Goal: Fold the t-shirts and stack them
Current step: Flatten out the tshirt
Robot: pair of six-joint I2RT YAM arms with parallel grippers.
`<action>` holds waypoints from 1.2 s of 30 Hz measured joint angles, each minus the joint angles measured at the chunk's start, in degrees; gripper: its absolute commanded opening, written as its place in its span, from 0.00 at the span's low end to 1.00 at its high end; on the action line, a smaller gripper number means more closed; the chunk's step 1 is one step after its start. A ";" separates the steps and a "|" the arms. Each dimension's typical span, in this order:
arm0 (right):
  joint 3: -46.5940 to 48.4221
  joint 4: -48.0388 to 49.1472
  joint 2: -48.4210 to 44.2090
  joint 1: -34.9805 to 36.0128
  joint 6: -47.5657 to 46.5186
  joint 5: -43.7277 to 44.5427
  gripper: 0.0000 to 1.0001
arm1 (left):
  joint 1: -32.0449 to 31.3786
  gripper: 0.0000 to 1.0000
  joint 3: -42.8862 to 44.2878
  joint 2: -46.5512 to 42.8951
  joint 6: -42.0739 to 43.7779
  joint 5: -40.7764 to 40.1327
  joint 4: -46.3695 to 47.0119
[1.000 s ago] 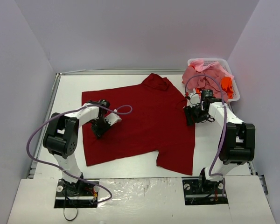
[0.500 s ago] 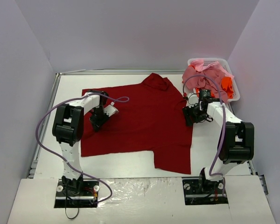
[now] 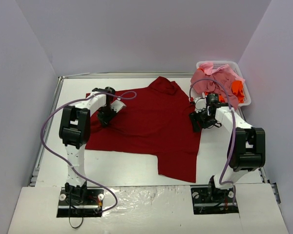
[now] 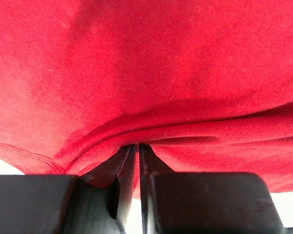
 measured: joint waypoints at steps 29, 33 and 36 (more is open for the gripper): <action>26.69 -6.16 26.53 8.72 -2.95 -3.85 0.00 | 0.90 0.06 1.38 0.57 -2.03 -0.96 3.21; 32.26 -6.80 30.05 8.35 -2.80 -3.39 0.00 | 1.40 0.06 7.26 4.04 -2.86 -2.43 3.26; 35.65 -6.91 32.17 7.82 -2.71 -3.34 0.00 | 1.62 0.06 11.39 6.34 -3.17 -2.97 4.31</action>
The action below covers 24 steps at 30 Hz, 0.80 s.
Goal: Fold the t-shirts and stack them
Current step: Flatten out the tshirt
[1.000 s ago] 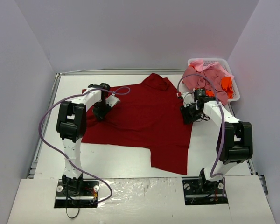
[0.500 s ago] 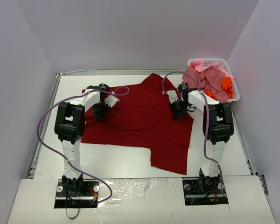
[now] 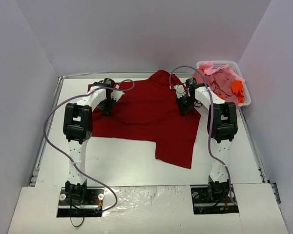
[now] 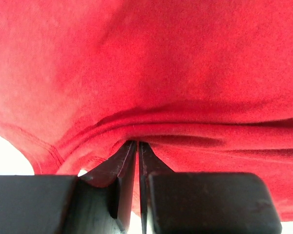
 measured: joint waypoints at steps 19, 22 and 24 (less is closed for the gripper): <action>-8.13 -7.69 -23.96 -1.18 -3.74 -3.69 0.38 | -0.24 0.25 -26.29 -43.01 11.89 -3.58 1.90; -14.43 -7.91 -30.80 -2.21 -4.87 -5.75 0.41 | -0.52 0.25 -39.47 -50.53 17.31 -4.15 4.35; -19.08 -8.07 -32.52 -3.23 -5.31 -7.30 0.43 | -0.63 0.23 -47.67 -51.60 20.02 -4.24 7.23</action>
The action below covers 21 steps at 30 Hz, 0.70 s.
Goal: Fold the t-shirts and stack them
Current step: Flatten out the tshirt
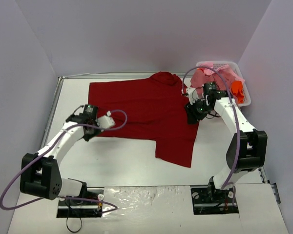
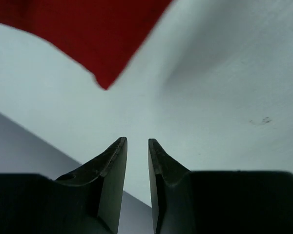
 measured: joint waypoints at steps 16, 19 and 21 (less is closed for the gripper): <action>-12.31 2.25 0.28 -7.30 -1.31 -6.71 0.49 | -0.46 0.22 -22.45 -3.80 9.57 3.30 24.30; -12.35 2.38 0.31 -8.46 -1.46 -7.02 0.49 | -0.46 0.22 -24.72 -2.67 10.86 2.89 27.78; -12.37 2.43 0.31 -8.79 -1.51 -7.26 0.50 | -0.55 0.22 -26.12 -1.79 12.17 1.51 30.80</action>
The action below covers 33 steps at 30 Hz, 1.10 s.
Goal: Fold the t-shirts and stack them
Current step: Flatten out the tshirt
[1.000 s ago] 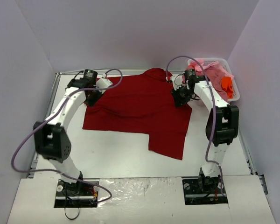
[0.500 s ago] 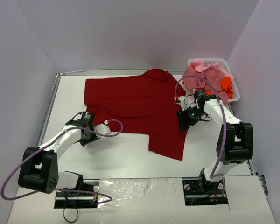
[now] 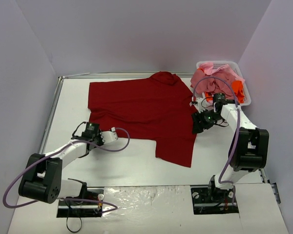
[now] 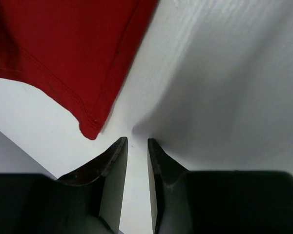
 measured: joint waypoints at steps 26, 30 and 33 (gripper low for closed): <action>-0.04 0.50 2.95 -0.04 -0.79 -0.20 0.52 | -0.17 0.02 7.76 3.98 -2.67 1.86 -1.42; -0.15 0.74 2.64 -0.04 -0.94 0.48 0.53 | -0.20 0.02 10.69 -10.27 -7.82 8.76 -11.89; -0.48 1.31 0.74 -0.04 -2.27 1.07 0.57 | -0.24 0.02 11.78 -16.70 -10.05 11.32 -15.04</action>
